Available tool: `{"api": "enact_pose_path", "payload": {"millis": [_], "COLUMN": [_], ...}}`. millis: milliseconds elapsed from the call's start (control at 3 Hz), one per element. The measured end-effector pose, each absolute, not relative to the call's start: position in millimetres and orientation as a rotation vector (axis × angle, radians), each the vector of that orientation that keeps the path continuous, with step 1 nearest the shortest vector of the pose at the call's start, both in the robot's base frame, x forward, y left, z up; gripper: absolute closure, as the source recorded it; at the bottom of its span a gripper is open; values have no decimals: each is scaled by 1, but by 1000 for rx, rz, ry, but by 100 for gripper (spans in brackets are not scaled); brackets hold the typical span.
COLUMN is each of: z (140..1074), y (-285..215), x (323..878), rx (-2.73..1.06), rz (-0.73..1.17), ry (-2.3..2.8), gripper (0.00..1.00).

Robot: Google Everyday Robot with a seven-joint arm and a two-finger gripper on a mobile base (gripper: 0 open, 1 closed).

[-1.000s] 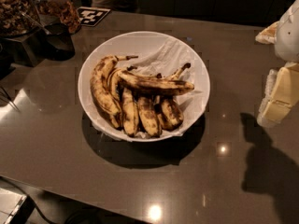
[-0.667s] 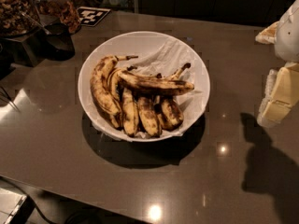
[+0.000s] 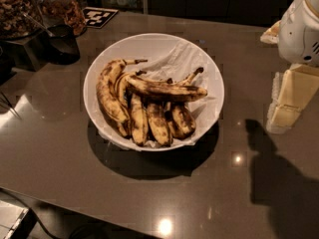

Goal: Pick banana from white bowl

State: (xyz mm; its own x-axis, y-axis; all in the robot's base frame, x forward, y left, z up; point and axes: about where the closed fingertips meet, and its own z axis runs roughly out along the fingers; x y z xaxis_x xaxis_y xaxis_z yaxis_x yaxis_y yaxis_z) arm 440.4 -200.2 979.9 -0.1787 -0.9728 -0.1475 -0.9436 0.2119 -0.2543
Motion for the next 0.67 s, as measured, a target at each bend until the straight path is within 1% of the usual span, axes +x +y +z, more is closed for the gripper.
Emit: {"api": "enact_pose_path", "payload": {"millis": [667], "z": [983], "y": [-158], "x": [454], "rx": [-1953], "rz": [-152], "ry": [2145], "gripper": [0]}}
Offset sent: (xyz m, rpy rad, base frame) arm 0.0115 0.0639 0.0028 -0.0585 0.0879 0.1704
